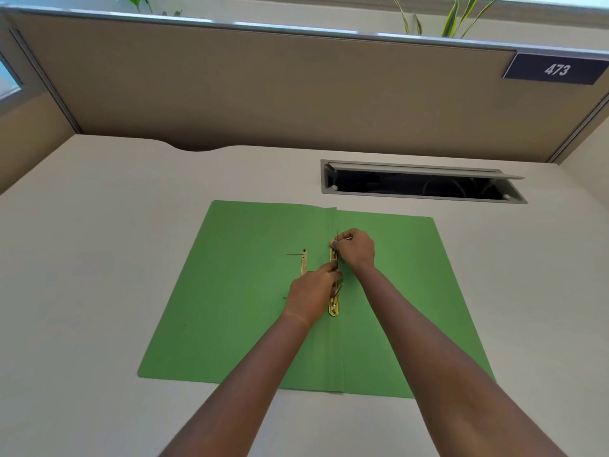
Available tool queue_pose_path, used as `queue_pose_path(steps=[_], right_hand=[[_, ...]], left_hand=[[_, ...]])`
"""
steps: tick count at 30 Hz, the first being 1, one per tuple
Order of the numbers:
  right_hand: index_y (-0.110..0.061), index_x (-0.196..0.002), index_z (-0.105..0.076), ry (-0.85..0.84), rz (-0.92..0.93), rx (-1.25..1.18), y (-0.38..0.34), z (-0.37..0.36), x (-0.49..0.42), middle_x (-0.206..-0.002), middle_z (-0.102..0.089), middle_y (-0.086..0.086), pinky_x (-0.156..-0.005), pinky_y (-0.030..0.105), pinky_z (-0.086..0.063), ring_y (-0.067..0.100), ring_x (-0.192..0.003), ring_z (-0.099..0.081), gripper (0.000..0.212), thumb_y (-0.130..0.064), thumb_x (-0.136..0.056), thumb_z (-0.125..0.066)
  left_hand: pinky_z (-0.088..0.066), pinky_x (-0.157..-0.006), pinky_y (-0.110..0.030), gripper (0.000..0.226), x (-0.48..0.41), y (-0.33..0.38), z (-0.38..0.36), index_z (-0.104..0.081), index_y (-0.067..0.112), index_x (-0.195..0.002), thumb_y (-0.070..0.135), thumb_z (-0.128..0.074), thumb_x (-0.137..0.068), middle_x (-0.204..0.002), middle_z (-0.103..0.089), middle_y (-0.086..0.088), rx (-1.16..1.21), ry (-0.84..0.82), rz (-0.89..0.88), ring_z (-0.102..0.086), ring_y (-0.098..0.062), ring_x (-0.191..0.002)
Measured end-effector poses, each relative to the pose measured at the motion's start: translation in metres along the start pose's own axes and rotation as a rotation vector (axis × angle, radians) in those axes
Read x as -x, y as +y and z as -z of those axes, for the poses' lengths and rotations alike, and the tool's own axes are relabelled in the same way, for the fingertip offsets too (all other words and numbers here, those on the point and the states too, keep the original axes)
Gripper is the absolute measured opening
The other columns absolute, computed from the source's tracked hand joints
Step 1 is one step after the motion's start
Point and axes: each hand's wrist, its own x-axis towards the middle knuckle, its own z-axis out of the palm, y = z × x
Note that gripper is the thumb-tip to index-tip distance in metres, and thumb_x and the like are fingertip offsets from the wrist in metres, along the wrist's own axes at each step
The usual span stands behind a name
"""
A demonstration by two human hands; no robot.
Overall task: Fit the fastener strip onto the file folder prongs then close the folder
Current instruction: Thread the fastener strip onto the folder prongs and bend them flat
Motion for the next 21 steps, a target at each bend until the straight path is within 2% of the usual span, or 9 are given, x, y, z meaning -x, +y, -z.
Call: queue_pose_path(steps=[2,3,5,6,10,12,14,17,21], right_hand=[[0.001,-0.097,-0.057,0.059,-0.052,-0.047,0.003,0.002,-0.001,-0.088,-0.065,0.018,-0.077,0.043,-0.054,0.034,-0.08,-0.064,0.018,0.0,-0.083,-0.047],[0.002,-0.102,-0.055,0.066,-0.067,-0.066,0.005,0.004,0.0,-0.084,-0.063,0.017,-0.077,0.045,-0.055,0.033,-0.074,-0.063,0.021,0.001,-0.084,-0.044],[0.001,-0.104,-0.054,0.033,-0.039,-0.067,0.009,0.011,0.008,-0.074,-0.059,0.012,-0.069,0.039,-0.052,0.022,-0.056,-0.056,0.022,0.002,-0.085,-0.044],[0.0,-0.103,-0.056,0.009,-0.002,-0.055,0.011,0.015,0.015,-0.072,-0.058,0.01,-0.065,0.035,-0.049,0.018,-0.054,-0.053,0.021,0.001,-0.085,-0.045],[0.0,-0.097,-0.062,-0.074,0.129,-0.035,0.025,0.025,0.051,-0.083,-0.06,0.008,-0.067,0.03,-0.049,0.017,-0.07,-0.053,0.018,0.002,-0.084,-0.049],[-0.001,-0.096,-0.062,-0.116,0.175,-0.026,0.032,0.029,0.069,-0.085,-0.06,0.005,-0.061,0.013,-0.044,0.009,-0.068,-0.052,0.017,0.002,-0.084,-0.05],[-0.006,-0.095,-0.06,-0.149,0.223,-0.036,0.038,0.035,0.085,-0.084,-0.059,0.006,-0.058,0.006,-0.044,0.005,-0.068,-0.052,0.018,0.004,-0.083,-0.05],[-0.008,-0.094,-0.059,-0.224,0.316,-0.009,0.043,0.038,0.102,-0.09,-0.061,0.011,-0.065,0.008,-0.045,0.012,-0.072,-0.056,0.018,0.002,-0.079,-0.057],[-0.006,-0.096,-0.064,-0.219,0.44,0.147,0.042,0.036,0.109,-0.084,-0.054,0.003,-0.068,0.015,-0.043,0.007,-0.07,-0.051,0.015,-0.011,-0.082,-0.063]], left_hand=[[-0.054,-0.081,-0.039,0.036,0.0,0.0,0.0,-0.054,0.015,-0.126,0.007,-0.041,-0.094,-0.152,-0.034,0.007,0.003,-0.007,0.01,-0.061,-0.029,-0.11],[-0.054,-0.082,-0.039,0.036,-0.001,0.0,0.0,-0.054,0.015,-0.127,0.008,-0.041,-0.094,-0.153,-0.032,0.007,0.004,-0.01,0.015,-0.061,-0.029,-0.111],[-0.053,-0.083,-0.038,0.035,-0.001,-0.001,-0.001,-0.054,0.015,-0.126,0.008,-0.042,-0.094,-0.154,-0.031,0.006,0.013,-0.013,0.024,-0.059,-0.028,-0.113],[-0.053,-0.084,-0.038,0.035,-0.002,-0.001,-0.001,-0.054,0.015,-0.126,0.008,-0.042,-0.093,-0.154,-0.031,0.007,0.021,-0.012,0.027,-0.059,-0.028,-0.114],[-0.052,-0.088,-0.039,0.035,-0.001,-0.001,0.0,-0.054,0.016,-0.126,0.009,-0.044,-0.093,-0.154,-0.031,0.008,0.052,-0.006,0.036,-0.057,-0.026,-0.118],[-0.051,-0.092,-0.039,0.039,0.0,-0.001,0.0,-0.051,0.02,-0.131,0.009,-0.045,-0.093,-0.154,-0.032,0.008,0.08,-0.003,0.035,-0.055,-0.024,-0.122],[-0.05,-0.095,-0.039,0.04,0.001,-0.001,0.0,-0.051,0.021,-0.131,0.01,-0.046,-0.093,-0.153,-0.032,0.008,0.119,0.005,0.038,-0.053,-0.022,-0.124],[-0.049,-0.095,-0.038,0.036,0.002,-0.002,0.001,-0.055,0.018,-0.127,0.009,-0.047,-0.093,-0.153,-0.034,0.009,0.151,0.023,0.04,-0.053,-0.021,-0.124],[-0.045,-0.1,-0.038,0.042,0.002,-0.003,0.001,-0.049,0.018,-0.132,0.007,-0.047,-0.092,-0.153,-0.033,0.01,0.195,0.006,0.053,-0.049,-0.02,-0.129]])
